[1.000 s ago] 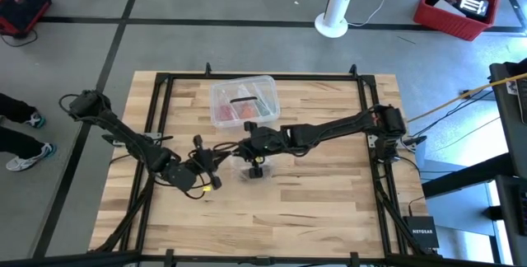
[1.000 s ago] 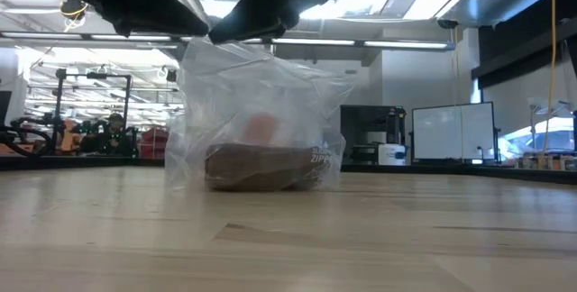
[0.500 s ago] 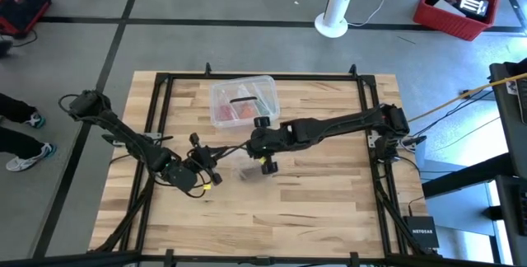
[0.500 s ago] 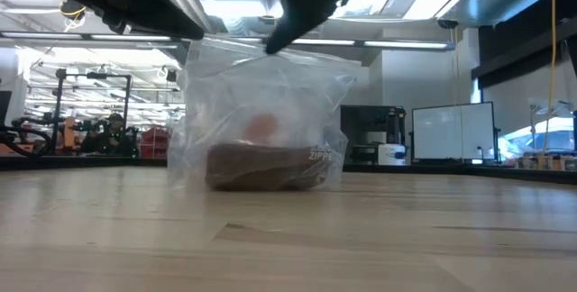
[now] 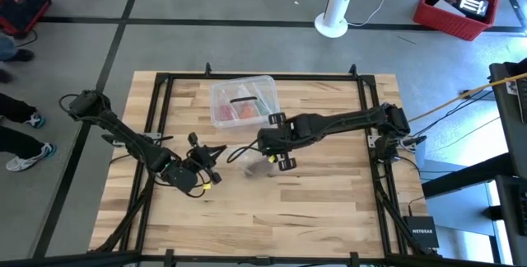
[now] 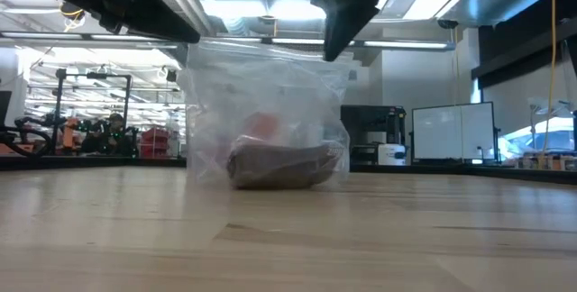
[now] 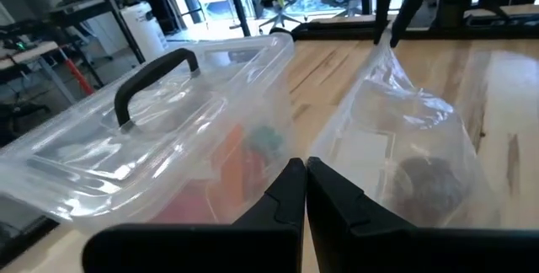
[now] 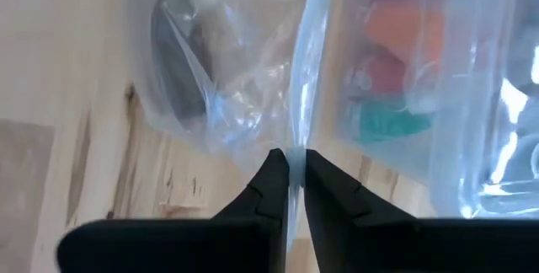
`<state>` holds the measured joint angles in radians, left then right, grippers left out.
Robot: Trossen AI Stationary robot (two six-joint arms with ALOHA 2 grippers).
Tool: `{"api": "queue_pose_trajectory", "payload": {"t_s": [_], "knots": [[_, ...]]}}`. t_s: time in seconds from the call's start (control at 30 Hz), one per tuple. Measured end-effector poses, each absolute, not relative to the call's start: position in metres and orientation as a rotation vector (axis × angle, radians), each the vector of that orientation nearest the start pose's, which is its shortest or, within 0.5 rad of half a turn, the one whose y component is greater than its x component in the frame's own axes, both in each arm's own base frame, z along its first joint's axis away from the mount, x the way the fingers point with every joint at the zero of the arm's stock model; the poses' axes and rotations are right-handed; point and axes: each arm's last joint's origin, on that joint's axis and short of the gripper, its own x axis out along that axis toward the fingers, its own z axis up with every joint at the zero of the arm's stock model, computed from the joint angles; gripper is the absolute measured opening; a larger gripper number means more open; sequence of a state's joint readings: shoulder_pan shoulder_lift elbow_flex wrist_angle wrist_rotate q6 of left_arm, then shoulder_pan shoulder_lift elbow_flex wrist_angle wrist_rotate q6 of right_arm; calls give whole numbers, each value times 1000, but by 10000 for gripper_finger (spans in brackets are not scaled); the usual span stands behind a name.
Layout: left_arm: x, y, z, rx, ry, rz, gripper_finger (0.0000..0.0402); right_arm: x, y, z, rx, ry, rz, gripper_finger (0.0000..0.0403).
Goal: Roll bandage
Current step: Close the transparent zip bag, then open the transparent container
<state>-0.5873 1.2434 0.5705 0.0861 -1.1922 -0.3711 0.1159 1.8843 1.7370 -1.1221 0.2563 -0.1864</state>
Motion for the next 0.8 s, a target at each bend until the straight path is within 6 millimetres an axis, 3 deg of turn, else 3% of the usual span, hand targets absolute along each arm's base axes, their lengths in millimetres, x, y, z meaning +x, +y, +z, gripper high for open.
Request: {"api": "queue_pose_trajectory", "payload": {"t_s": [0.1, 0.2, 0.37, 0.53, 0.63, 0.8], "knots": [[206, -105, 205, 100, 253, 645, 0, 384, 35, 288, -390, 1211, -16, 38], [207, -106, 205, 15, 241, 618, 3, 384, 32, 291, -410, 1214, -32, 67], [207, -107, 206, -71, 258, 548, 43, 382, 31, 316, -426, 1199, -53, 159], [206, -111, 228, -123, 233, 462, 107, 384, 26, 347, -467, 1086, -11, 246], [200, -112, 235, -90, 227, 432, 132, 394, 3, 352, -475, 978, -8, 276], [193, -110, 236, -91, 240, 442, 139, 409, -60, 337, -420, 824, -68, 279]]}}
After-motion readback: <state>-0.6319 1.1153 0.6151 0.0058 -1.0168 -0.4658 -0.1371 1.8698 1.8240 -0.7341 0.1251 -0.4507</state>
